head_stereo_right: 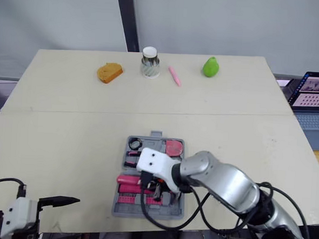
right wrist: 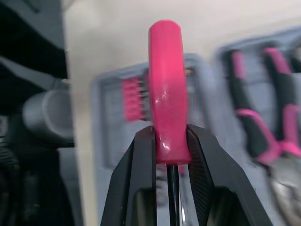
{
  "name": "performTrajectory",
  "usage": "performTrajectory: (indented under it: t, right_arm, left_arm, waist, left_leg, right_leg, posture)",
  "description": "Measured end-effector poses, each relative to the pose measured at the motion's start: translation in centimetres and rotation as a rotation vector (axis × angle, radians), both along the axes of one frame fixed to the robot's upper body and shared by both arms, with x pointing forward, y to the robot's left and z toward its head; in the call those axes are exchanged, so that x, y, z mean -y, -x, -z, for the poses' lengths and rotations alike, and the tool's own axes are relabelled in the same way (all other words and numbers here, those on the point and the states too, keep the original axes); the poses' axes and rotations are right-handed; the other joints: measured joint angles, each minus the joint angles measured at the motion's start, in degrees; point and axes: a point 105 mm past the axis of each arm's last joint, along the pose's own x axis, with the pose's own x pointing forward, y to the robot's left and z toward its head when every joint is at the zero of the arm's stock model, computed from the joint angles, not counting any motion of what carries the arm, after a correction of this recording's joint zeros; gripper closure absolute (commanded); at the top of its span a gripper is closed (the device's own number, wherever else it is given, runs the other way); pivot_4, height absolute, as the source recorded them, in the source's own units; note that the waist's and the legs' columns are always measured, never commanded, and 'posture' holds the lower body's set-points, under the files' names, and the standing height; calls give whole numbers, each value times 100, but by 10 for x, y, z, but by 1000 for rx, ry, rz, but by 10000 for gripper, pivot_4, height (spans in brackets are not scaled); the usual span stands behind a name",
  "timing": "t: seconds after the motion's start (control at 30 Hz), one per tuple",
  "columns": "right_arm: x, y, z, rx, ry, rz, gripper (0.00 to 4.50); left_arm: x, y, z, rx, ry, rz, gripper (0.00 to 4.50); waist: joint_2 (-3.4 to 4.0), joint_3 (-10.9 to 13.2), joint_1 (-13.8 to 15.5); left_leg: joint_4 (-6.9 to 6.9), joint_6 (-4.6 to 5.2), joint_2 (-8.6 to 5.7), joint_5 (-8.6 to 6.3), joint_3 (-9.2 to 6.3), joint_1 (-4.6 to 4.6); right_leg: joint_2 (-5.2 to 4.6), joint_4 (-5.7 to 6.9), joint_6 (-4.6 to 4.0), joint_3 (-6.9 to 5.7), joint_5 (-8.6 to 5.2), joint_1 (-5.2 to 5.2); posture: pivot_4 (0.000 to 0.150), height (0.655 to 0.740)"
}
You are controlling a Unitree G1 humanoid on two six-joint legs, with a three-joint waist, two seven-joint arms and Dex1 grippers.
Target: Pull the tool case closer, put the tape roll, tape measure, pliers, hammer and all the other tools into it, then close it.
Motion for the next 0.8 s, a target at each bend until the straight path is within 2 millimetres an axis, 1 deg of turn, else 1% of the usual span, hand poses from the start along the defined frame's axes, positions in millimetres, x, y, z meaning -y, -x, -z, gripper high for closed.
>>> performTrajectory:
  t: [0.13,0.23,0.43,0.8]
  right_arm:
    - [-8,16,18,-34,54,-26,40969]
    - [-10,21,25,-40,76,-28,40969]
    - [-19,24,29,-22,79,-28,40969]
    - [-17,27,45,-32,130,-16,40969]
  left_arm:
    - [0,1,1,5,14,-18,0]
    - [0,2,2,3,17,-21,0]
    - [1,2,2,2,19,-20,0]
    - [2,-4,0,15,18,-18,0]
  waist:
    - [0,0,-13]
    - [0,0,-15]
    - [0,0,-21]
    - [0,0,-22]
  left_leg:
    - [-2,-1,1,0,1,0]
    - [-2,-1,2,0,3,0]
    - [-3,-3,5,-2,3,0]
    - [-3,-3,5,-2,6,0]
  right_leg:
    - [2,5,0,0,0,-5]
    - [3,7,0,0,0,-6]
    - [6,7,-2,0,-1,-10]
    - [6,7,-2,0,-1,-11]
  posture:
    - [1500,7400]
    - [1500,7400]
    - [1500,7400]
    - [1500,7400]
